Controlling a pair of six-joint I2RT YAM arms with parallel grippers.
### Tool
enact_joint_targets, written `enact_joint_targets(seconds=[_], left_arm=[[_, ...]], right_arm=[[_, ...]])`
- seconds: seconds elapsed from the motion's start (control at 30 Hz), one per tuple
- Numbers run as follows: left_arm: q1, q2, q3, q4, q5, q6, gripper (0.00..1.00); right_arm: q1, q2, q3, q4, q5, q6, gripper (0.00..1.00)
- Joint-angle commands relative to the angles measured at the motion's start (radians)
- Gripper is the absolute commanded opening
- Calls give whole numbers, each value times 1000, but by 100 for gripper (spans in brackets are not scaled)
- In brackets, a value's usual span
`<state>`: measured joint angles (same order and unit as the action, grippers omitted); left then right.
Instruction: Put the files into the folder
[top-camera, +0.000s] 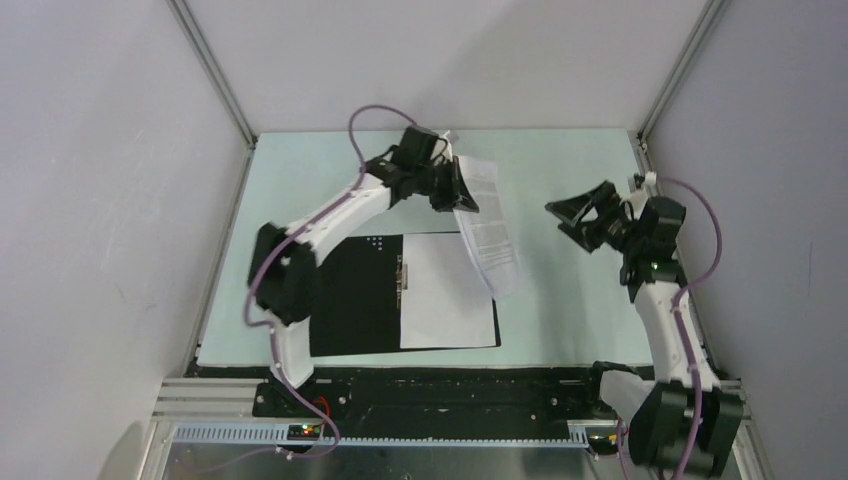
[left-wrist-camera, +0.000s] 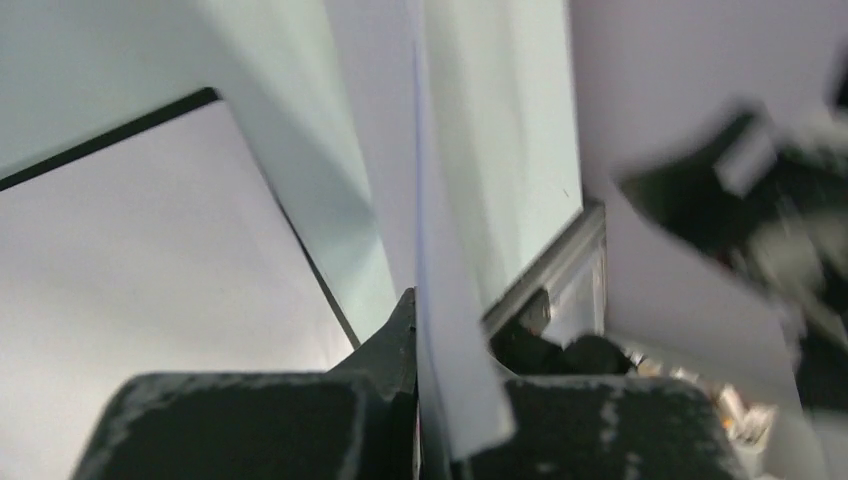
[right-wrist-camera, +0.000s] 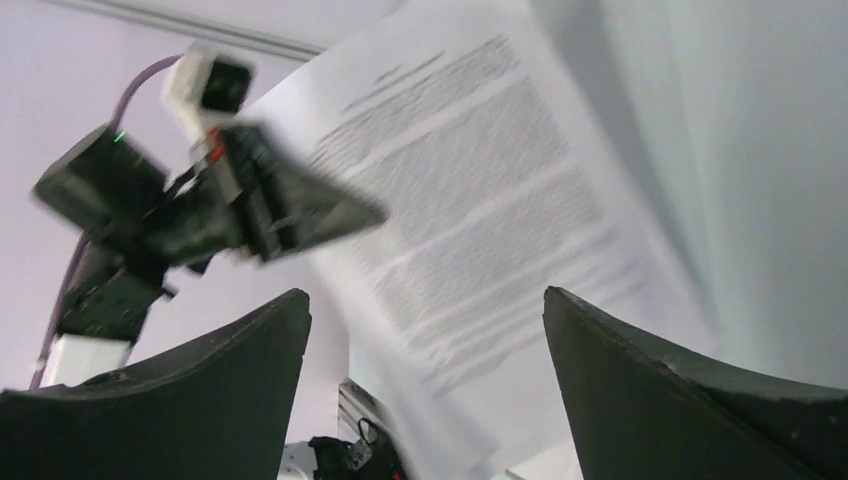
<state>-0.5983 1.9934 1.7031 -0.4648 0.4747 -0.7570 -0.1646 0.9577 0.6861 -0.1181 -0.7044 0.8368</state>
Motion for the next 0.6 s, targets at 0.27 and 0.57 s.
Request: enact_joint_targets(seconds=[0.27,0.57], left_arm=[[-39,-612,-163,-184,199,449,0],[-41,-722,-189,-193,164,472,0]], right_arm=[[59,371,78,1185,-412,355,94],[225,454,76,1603,-441,601,95]])
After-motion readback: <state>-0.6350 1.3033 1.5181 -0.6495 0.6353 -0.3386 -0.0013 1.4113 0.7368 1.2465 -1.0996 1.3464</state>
